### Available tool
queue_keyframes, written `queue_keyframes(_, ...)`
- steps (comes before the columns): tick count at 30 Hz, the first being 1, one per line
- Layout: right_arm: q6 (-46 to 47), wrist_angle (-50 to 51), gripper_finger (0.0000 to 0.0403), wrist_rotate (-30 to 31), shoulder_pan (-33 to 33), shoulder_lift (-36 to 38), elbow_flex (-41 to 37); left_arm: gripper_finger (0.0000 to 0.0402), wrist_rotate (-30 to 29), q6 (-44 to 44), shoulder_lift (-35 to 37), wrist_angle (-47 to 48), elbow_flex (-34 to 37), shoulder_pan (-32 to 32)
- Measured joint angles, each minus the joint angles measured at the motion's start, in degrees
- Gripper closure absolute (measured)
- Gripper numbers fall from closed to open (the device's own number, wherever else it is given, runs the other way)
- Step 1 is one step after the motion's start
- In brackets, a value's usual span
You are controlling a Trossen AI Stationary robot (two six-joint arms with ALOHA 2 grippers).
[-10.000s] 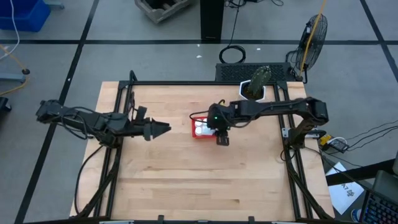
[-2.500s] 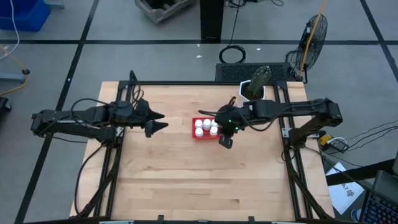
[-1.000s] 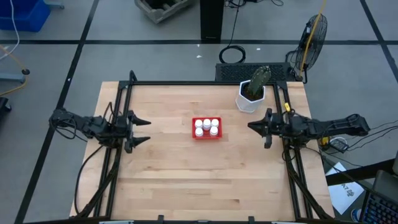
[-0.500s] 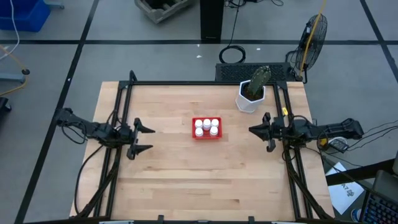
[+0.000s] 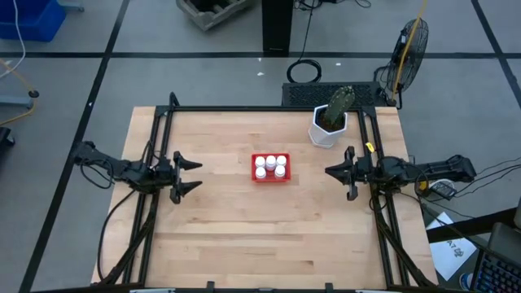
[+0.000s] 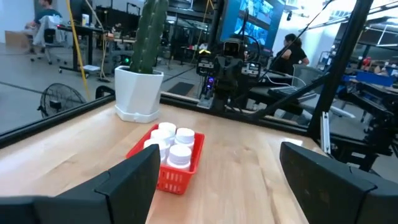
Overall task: Pick and place pill bottles into a basket
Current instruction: Return to Home Position
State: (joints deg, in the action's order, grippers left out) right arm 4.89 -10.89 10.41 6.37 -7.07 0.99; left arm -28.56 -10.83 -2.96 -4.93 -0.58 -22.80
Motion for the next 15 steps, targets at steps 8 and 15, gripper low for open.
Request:
queue_keyframes(8, 0.0, 0.0, 0.0376, 0.0, 0.0, 0.0, 0.0, 0.0066, 0.0, 0.1, 0.0, 0.0, 0.0, 0.0)
queue_keyframes(15, 0.0, 0.0, 0.0371, 0.0, 0.0, 0.0, -0.1, 0.0066, 0.0, 0.2, 0.0, 0.0, 0.0, 0.0)
